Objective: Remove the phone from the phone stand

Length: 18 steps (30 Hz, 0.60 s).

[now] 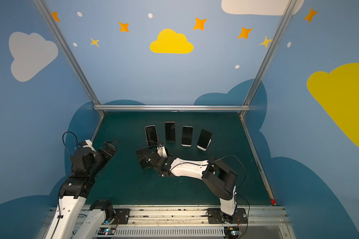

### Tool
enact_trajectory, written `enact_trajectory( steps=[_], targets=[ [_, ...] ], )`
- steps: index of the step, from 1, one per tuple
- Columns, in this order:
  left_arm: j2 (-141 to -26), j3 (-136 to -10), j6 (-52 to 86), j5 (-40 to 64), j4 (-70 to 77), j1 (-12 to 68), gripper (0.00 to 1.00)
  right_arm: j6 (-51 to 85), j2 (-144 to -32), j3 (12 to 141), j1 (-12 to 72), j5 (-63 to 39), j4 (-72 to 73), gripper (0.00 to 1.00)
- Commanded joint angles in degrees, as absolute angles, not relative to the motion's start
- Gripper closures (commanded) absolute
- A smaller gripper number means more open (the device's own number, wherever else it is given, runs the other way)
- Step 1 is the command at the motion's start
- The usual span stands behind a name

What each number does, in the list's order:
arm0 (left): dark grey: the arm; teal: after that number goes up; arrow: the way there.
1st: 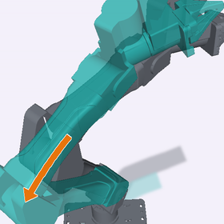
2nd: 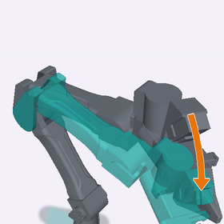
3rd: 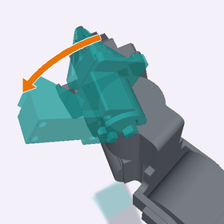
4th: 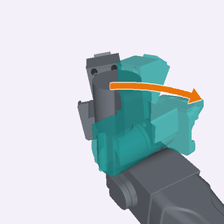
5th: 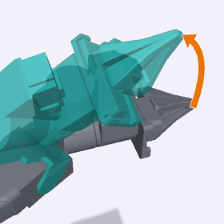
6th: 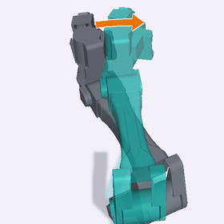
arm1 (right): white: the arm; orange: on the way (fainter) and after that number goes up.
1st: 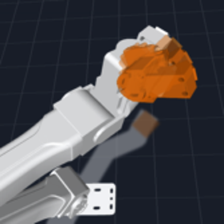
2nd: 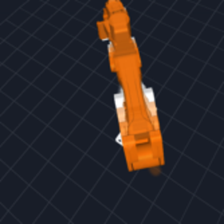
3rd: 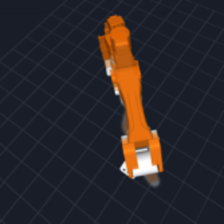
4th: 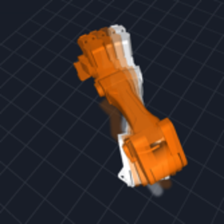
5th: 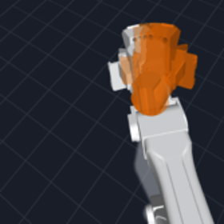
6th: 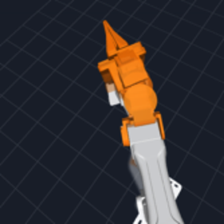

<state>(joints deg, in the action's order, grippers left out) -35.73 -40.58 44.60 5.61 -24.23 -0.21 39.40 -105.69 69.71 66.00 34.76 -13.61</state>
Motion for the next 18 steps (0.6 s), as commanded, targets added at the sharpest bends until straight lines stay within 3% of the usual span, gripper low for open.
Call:
enact_trajectory(
  steps=[1, 18],
  targets=[
    [-35.2, -40.4, 43.8, 5.8, -23.5, 0.0, 0.00, 38.2, -102.1, 69.1, 66.5, 35.4, -13.8, 0.40],
    [-35.3, -40.7, 43.8, 5.5, -23.3, 0.0, 0.00, 38.1, -94.3, 63.4, 66.5, 35.7, -18.0, 0.42]
  ],
)
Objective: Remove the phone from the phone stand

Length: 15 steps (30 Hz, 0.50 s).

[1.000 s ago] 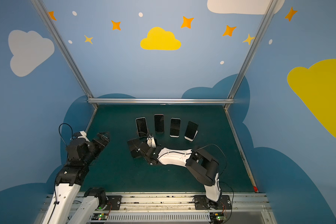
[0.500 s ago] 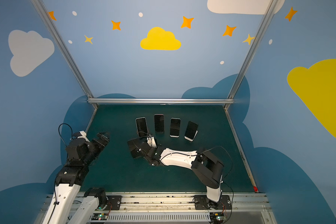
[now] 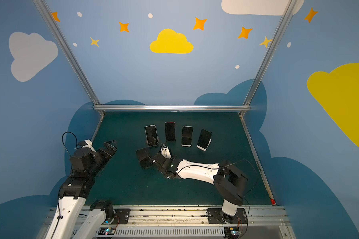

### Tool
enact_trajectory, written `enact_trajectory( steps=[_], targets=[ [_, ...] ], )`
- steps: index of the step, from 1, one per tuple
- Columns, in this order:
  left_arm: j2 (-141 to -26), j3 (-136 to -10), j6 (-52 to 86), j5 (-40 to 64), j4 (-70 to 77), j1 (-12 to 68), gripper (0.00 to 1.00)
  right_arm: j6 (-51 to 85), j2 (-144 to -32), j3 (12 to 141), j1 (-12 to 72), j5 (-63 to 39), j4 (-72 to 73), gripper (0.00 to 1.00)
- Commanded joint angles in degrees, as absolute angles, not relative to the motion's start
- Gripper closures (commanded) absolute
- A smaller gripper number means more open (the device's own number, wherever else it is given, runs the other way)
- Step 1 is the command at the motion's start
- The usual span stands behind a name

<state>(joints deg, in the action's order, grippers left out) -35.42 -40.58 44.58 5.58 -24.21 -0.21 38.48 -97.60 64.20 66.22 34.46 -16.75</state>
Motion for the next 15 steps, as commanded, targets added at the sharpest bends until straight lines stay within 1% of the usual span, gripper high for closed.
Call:
enact_trajectory(
  steps=[1, 4, 15],
  targets=[
    [-35.3, -40.6, 43.9, 5.5, -23.1, 0.0, 0.00, 38.2, -93.7, 62.9, 66.5, 36.0, -18.2, 0.42],
    [-35.6, -40.6, 44.0, 5.8, -22.9, 0.0, 0.00, 39.3, -91.5, 61.1, 65.9, 36.4, -20.0, 0.42],
    [-35.8, -40.6, 43.9, 6.3, -23.0, 0.1, 0.00, 41.0, -82.6, 52.1, 62.1, 31.8, -25.2, 0.43]
  ],
)
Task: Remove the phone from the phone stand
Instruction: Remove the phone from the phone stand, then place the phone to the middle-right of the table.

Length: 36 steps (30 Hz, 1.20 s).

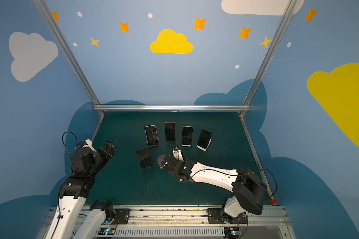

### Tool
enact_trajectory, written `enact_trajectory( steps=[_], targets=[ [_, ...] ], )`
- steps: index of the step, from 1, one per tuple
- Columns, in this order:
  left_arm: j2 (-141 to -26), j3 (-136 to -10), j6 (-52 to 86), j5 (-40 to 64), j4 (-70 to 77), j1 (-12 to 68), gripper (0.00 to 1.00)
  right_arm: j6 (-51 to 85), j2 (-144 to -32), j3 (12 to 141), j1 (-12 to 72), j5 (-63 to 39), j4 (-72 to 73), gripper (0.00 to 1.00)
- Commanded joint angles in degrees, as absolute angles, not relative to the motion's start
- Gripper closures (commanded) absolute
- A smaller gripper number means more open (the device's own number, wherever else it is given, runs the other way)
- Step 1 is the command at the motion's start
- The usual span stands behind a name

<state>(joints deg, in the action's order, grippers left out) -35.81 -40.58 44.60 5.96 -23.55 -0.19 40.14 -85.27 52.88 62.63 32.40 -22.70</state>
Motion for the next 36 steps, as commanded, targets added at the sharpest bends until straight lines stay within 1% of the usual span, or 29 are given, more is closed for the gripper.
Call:
enact_trajectory(
  steps=[1, 11, 15, 21, 36],
  targets=[
    [-35.8, -40.5, 43.9, 6.4, -22.9, 0.0, 0.00, 41.1, -81.8, 51.3, 61.9, 31.5, -25.5, 0.43],
    [-35.8, -40.5, 43.6, 7.0, -23.0, 0.4, 0.00, 42.0, -76.2, 44.6, 57.2, 26.6, -26.8, 0.43],
    [-35.9, -40.5, 43.7, 7.2, -22.7, 1.2, 0.00, 41.9, -75.1, 43.8, 56.2, 25.9, -28.2, 0.43],
    [-35.9, -38.8, 45.3, 9.8, -18.5, 2.0, 0.00, 41.8, -72.9, 41.9, 53.8, 23.6, -29.4, 0.43],
    [-35.8, -35.2, 49.0, 11.4, -15.3, 2.6, 0.00, 37.3, -69.0, 41.5, 45.2, 13.9, -35.9, 0.43]
  ],
)
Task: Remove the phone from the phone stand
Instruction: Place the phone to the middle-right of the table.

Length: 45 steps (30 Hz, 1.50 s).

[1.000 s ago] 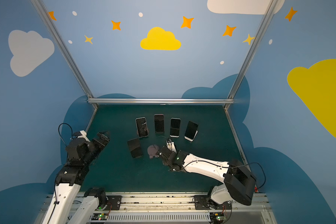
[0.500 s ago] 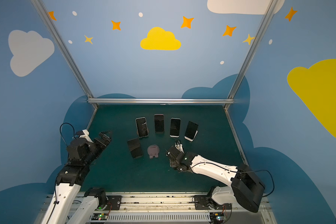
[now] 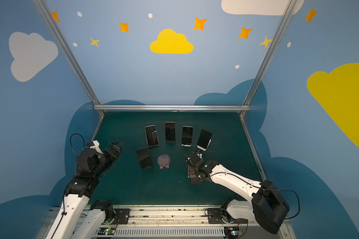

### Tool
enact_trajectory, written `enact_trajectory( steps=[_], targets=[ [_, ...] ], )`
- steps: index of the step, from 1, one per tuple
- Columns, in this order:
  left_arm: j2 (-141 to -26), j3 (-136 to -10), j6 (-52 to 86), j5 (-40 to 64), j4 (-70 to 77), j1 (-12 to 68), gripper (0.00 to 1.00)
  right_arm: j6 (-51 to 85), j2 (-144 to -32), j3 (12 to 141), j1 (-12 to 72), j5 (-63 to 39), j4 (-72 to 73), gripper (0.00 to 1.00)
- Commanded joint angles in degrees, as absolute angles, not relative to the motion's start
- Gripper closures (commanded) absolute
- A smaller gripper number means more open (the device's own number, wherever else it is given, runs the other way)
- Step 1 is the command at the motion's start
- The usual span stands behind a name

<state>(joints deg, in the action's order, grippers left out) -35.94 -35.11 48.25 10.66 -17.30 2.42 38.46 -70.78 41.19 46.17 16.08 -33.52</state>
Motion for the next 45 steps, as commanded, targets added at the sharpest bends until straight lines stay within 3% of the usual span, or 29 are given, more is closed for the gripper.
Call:
enact_trajectory(
  steps=[1, 17, 36, 45],
  targets=[
    [-35.8, -35.1, 49.2, 11.5, -15.2, 2.7, 0.00, 37.1, -68.8, 41.6, 44.8, 13.4, -36.4, 0.43],
    [-35.3, -33.8, 50.4, 11.8, -14.2, 2.8, 0.00, 32.7, -70.3, 43.1, 31.4, 1.0, -41.6, 0.45],
    [-36.9, -34.7, 49.2, 11.8, -13.8, 5.1, 0.00, 29.0, -78.5, 46.3, 0.8, -6.4, -43.5, 0.47],
    [-38.2, -34.8, 49.5, 11.7, -12.6, 5.4, 0.00, 27.7, -88.3, 52.3, -1.8, -8.7, -46.4, 0.52]
  ],
)
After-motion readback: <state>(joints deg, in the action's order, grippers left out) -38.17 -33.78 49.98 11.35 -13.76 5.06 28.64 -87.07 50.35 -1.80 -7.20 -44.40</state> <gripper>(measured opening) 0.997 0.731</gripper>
